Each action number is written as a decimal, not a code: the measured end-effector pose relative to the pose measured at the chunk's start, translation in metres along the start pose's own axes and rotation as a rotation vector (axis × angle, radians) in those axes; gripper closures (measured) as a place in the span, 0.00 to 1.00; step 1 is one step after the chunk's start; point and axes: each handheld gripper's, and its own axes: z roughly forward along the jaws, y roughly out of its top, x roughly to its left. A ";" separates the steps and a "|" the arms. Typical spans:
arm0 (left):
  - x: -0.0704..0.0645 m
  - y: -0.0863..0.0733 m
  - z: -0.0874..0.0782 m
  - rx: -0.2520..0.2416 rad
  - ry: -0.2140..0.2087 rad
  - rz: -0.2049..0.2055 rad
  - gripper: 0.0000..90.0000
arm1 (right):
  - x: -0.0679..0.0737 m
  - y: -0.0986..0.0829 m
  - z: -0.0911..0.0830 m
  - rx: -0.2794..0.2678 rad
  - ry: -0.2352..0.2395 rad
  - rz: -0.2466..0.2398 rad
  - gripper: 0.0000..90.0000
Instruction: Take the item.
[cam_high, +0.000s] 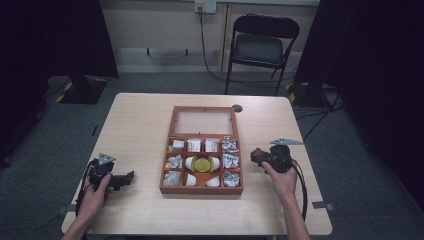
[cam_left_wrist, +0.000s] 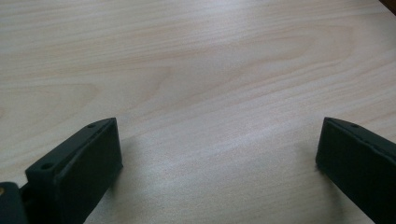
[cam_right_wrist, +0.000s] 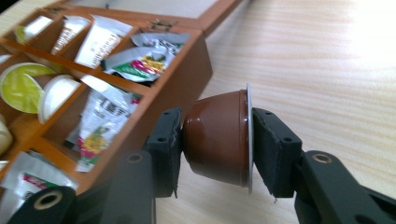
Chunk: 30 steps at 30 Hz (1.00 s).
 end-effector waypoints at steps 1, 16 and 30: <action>0.000 0.000 0.000 0.000 0.000 0.000 0.00 | -0.001 -0.001 0.001 0.006 0.001 0.002 0.61; 0.000 0.000 0.000 0.000 0.000 0.000 0.00 | -0.009 -0.009 0.017 0.054 -0.044 -0.012 0.59; 0.000 0.000 0.000 0.000 0.000 0.000 0.00 | -0.011 -0.009 0.018 0.054 -0.038 0.007 0.40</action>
